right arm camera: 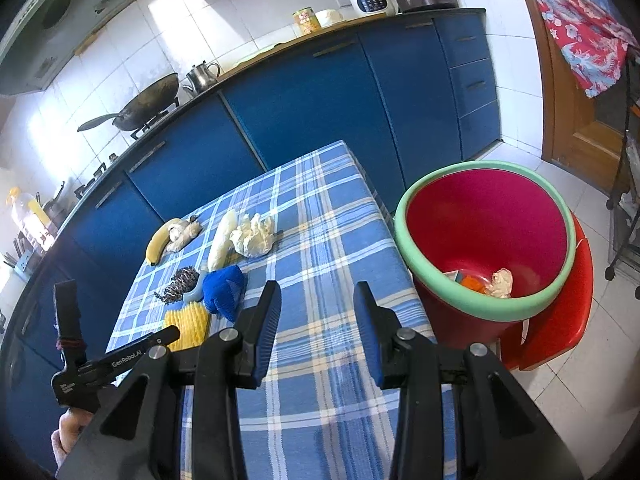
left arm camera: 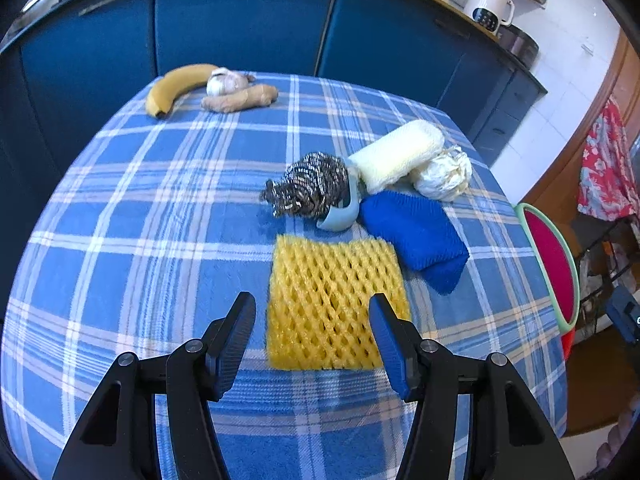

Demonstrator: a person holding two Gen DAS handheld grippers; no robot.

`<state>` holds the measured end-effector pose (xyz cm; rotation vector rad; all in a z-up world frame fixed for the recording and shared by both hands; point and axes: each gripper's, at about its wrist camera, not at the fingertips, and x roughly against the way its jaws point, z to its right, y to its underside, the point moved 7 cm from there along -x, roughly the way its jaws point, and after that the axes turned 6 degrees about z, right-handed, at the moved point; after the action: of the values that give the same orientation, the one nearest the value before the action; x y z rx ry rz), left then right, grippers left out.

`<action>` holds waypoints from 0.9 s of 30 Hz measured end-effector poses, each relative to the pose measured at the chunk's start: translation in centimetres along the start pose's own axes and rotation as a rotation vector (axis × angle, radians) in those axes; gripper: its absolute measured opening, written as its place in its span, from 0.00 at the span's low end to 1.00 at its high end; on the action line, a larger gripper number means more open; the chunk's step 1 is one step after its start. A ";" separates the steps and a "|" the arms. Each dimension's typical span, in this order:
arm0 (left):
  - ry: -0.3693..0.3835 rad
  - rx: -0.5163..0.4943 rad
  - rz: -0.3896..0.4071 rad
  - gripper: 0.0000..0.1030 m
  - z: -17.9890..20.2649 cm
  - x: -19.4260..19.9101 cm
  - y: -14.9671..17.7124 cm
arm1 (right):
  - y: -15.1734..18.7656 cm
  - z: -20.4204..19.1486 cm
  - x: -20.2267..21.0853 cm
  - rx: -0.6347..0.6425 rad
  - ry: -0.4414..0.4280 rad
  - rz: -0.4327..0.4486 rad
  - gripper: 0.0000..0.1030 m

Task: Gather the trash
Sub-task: 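Grasp the yellow foam net with left tool while right tool grasps blue knit cloth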

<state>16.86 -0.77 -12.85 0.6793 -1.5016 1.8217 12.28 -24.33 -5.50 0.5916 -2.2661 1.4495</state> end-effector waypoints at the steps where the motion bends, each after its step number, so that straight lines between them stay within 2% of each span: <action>1: 0.006 0.003 -0.003 0.58 0.0 -0.1 0.1 | 0.0 -0.1 -0.1 0.001 -0.001 -0.002 0.39; 7: 0.054 0.013 -0.027 0.31 0.3 -0.7 0.6 | 0.3 -0.7 -0.8 0.011 -0.006 -0.018 0.39; 13: 0.099 0.050 -0.017 0.11 -0.2 -0.2 0.3 | 0.6 -1.7 -1.5 0.031 -0.018 -0.036 0.39; 17: 0.129 0.079 -0.008 0.11 -0.7 0.7 0.1 | 0.8 -2.7 -2.2 0.045 -0.028 -0.049 0.39; 27: 0.157 0.130 0.097 0.11 -2.9 4.6 -1.9 | 1.8 -6.2 -4.5 0.099 -0.074 -0.095 0.39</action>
<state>15.46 3.03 -8.75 0.5189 -1.3435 2.0107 15.63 -17.31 -6.75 0.7841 -2.1990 1.5232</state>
